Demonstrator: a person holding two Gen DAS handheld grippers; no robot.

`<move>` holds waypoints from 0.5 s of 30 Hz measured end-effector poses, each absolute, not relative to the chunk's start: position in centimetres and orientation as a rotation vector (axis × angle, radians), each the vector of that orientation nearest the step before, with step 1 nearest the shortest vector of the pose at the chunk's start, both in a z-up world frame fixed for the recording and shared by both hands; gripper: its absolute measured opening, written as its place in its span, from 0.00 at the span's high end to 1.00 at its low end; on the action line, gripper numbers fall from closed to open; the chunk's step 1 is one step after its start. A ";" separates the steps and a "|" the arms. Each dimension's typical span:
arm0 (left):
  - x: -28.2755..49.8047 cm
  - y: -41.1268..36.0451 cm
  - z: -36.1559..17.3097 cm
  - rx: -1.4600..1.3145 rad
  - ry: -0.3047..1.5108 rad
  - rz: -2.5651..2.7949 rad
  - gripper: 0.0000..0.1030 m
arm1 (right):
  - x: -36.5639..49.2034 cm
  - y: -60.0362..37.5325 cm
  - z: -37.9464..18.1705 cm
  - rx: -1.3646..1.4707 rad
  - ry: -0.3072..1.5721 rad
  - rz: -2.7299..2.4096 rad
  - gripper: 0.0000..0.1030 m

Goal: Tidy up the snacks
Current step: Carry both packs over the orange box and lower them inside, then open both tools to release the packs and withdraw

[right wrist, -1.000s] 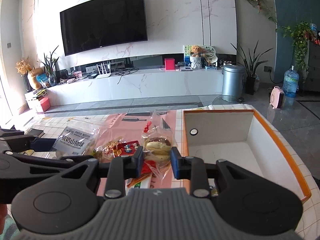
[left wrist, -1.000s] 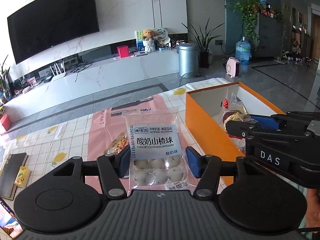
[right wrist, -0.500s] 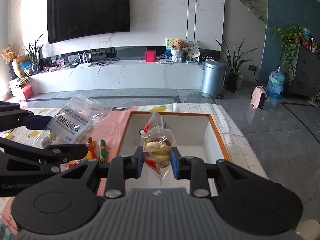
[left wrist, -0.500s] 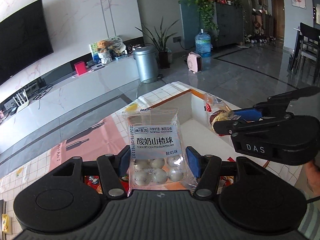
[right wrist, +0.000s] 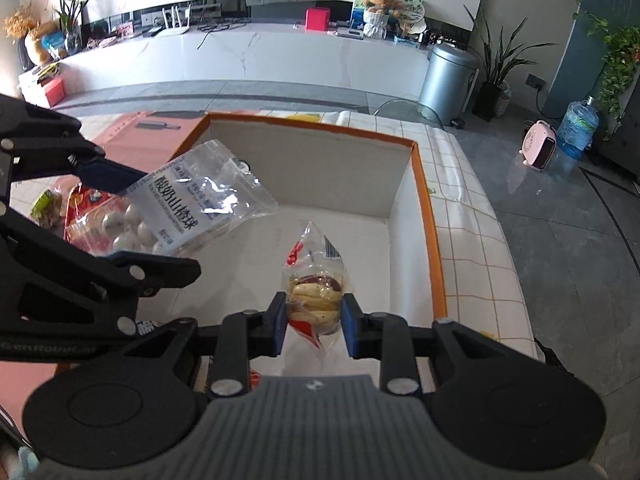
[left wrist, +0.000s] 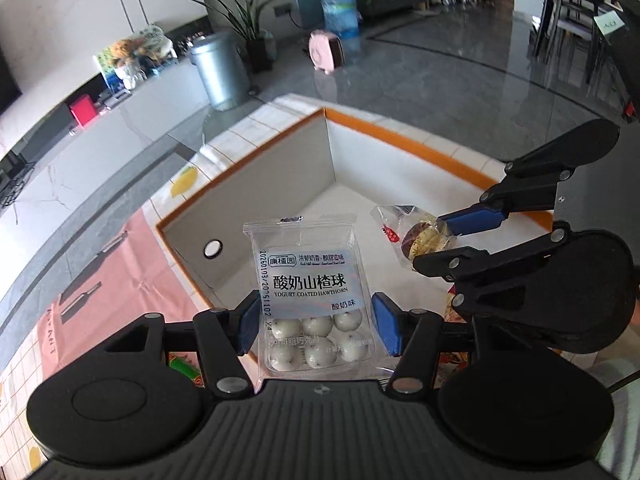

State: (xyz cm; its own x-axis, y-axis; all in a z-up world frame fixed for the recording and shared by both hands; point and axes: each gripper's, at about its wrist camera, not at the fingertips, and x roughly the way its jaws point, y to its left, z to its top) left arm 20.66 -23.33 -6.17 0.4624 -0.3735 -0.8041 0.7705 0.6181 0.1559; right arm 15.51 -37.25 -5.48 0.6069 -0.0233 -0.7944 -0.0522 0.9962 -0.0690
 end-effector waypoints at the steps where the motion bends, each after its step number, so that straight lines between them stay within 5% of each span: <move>1: 21.0 -23.4 -6.6 0.565 0.824 -0.753 0.35 | 15.9 -37.3 -5.9 -0.094 0.932 0.029 0.76; 15: 21.8 -25.5 -9.6 0.739 0.906 -0.825 0.35 | 17.9 -35.7 -9.1 -0.260 1.076 0.129 0.75</move>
State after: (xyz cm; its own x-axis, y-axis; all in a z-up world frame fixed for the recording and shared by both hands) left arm 21.84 -25.54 -9.61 0.3689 -0.2893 -0.8833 0.8524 0.4843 0.1974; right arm 17.92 -35.70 -9.07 0.4708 -0.0226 -0.8820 -0.2297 0.9621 -0.1472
